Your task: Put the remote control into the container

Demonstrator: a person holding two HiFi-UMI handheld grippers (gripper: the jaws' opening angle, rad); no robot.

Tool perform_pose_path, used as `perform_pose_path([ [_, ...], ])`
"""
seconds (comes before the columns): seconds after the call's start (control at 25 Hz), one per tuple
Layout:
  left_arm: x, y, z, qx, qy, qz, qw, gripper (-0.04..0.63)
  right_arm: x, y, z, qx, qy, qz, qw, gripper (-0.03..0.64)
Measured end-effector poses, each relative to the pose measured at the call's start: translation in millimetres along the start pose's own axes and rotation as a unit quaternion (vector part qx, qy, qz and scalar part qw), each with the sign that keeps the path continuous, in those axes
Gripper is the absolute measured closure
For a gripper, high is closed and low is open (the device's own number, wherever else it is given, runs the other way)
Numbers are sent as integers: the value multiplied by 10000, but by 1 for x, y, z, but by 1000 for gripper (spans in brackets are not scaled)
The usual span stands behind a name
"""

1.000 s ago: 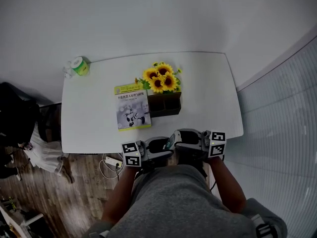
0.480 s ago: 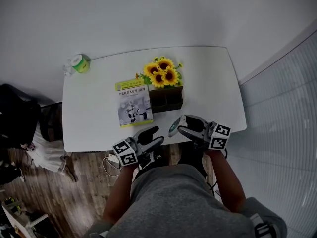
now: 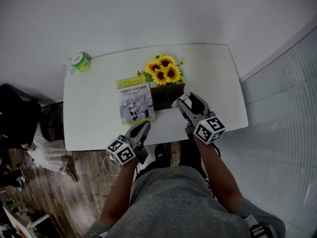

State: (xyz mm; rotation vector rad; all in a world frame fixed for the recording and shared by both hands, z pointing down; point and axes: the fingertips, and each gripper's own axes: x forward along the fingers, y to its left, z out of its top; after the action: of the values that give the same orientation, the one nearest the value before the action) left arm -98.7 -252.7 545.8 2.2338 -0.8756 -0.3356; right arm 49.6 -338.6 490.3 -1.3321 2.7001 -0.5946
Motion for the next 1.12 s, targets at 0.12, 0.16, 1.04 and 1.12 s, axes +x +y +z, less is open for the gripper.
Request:
perform_pose_path([
  [0.12, 2, 0, 2, 77, 2, 37, 10000, 597, 13, -3, 0, -579, 36, -439, 9973, 359],
  [0.16, 4, -1, 3, 105, 13, 11, 9999, 597, 16, -4, 0, -806, 59, -592, 9950, 359],
  [1.04, 14, 18, 4, 135, 415, 33, 9990, 597, 51, -35, -55, -1323, 454, -1904, 9717, 359],
  [1.12, 15, 19, 3, 145, 450, 27, 9989, 597, 52, -37, -59, -1266, 529, -1910, 9719, 359],
])
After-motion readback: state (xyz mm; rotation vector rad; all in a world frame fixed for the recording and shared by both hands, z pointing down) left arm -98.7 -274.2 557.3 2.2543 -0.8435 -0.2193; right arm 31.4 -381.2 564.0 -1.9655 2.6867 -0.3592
